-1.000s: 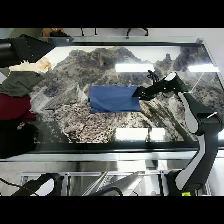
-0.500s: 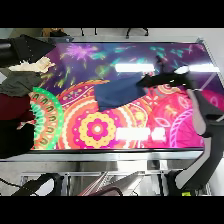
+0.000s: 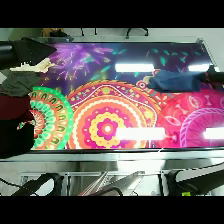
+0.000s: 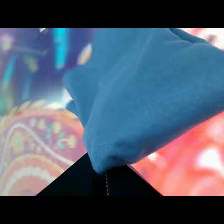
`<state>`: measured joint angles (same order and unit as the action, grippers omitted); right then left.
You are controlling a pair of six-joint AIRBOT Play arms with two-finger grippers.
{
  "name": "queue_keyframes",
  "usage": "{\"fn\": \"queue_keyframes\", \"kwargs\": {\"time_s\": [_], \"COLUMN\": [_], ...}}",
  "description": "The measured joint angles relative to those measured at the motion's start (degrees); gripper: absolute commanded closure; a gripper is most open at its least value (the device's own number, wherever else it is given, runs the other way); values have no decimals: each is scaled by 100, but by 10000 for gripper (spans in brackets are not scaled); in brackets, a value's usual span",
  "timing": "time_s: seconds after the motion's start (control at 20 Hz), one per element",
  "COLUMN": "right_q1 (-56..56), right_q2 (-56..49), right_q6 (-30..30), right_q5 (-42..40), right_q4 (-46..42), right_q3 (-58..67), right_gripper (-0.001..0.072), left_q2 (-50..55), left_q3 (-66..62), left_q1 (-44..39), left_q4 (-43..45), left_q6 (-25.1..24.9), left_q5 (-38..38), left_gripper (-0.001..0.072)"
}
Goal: Fold the shirts.
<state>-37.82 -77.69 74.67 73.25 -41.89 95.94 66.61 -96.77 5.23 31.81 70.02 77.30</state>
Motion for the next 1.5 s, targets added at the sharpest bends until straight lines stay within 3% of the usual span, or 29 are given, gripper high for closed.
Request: {"fn": "queue_keyframes", "kwargs": {"time_s": [0.4,0.6,0.85,0.9,1.0,1.05,1.15,1.2,1.3,1.4,1.5], "right_q1": [-1528,-2020,-2391,-2422,-2459,-2468,-2481,-2487,-2490,-2487,-2422], "right_q2": [1679,2857,3816,3901,3995,4024,4054,4063,4050,3969,3842], "right_q6": [1266,1602,1878,1884,1923,1939,1945,1965,1965,1867,1652], "right_q5": [-791,-1390,-1482,-1394,-1204,-1110,-935,-872,-796,-750,-664], "right_q4": [-1491,-1768,-1906,-1928,-2013,-2081,-2323,-2481,-2594,-2258,-1425], "right_q3": [-2691,-4177,-5405,-5521,-5663,-5698,-5641,-5508,-5047,-4424,-3762], "right_gripper": [693,692,683,590,52,14,17,67,507,641,691], "left_q2": [0,0,0,0,0,0,0,0,0,0,0], "left_q3": [0,0,0,0,0,0,0,0,0,0,0], "left_q1": [0,0,0,0,0,0,0,0,0,0,0], "left_q4": [0,-2,0,-2,0,-2,-2,0,0,-2,-2], "left_q6": [-2,-26,-118,-136,-160,-173,-184,-197,-199,-201,-280], "left_q5": [107,116,120,120,122,122,122,122,122,116,17], "left_gripper": [691,691,691,691,691,691,691,691,691,691,692]}}
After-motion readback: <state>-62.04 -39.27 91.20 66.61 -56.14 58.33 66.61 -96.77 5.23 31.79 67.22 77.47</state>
